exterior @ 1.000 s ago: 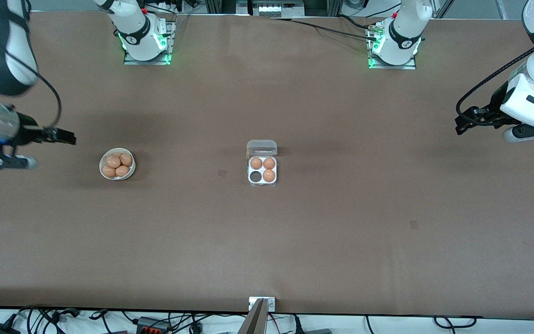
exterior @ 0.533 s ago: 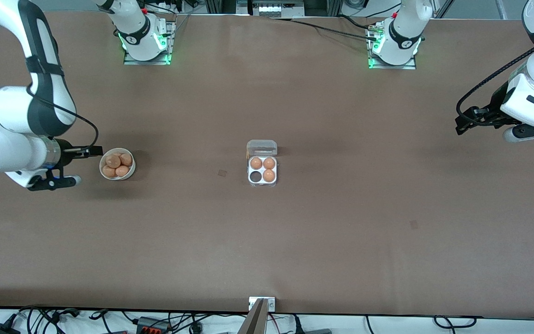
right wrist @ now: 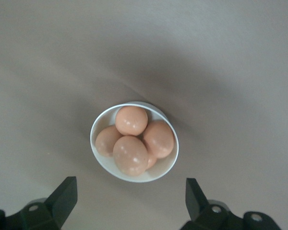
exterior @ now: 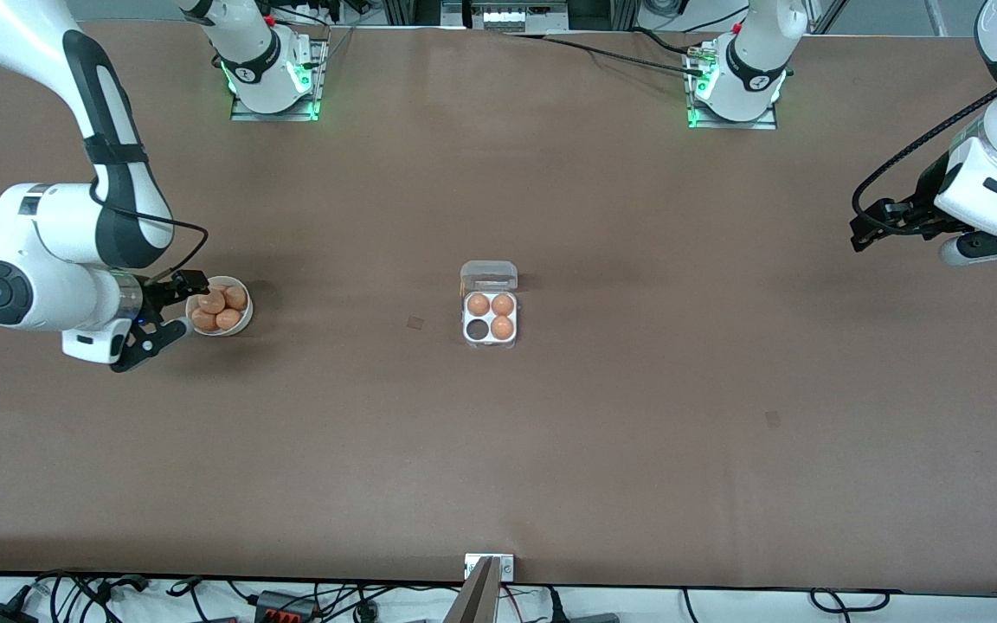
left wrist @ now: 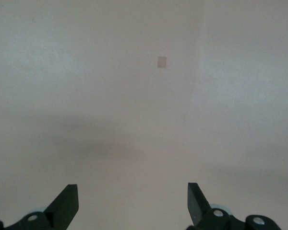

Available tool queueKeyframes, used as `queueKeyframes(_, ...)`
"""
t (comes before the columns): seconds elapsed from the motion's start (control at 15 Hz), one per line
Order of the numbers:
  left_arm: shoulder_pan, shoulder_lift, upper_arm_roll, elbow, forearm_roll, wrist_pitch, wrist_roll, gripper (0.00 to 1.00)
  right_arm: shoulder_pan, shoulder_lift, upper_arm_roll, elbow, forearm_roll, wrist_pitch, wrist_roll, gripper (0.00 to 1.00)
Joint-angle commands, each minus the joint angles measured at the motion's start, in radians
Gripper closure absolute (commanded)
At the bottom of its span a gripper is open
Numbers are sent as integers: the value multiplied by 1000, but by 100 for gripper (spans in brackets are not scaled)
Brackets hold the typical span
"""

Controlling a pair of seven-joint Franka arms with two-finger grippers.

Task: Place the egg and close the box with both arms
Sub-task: 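Lower the right gripper into the bowl and grasp one brown egg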

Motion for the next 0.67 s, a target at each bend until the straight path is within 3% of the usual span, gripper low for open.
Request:
queueKeyframes(0.0,7,1,-3,18,-7,-18,15,0,1,-23,3,-51,-14,59,-155,0)
queueKeyframes(0.6,7,1,-3,18,-7,-18,15,0,4,-46,3,-223,-12,238,-421,0)
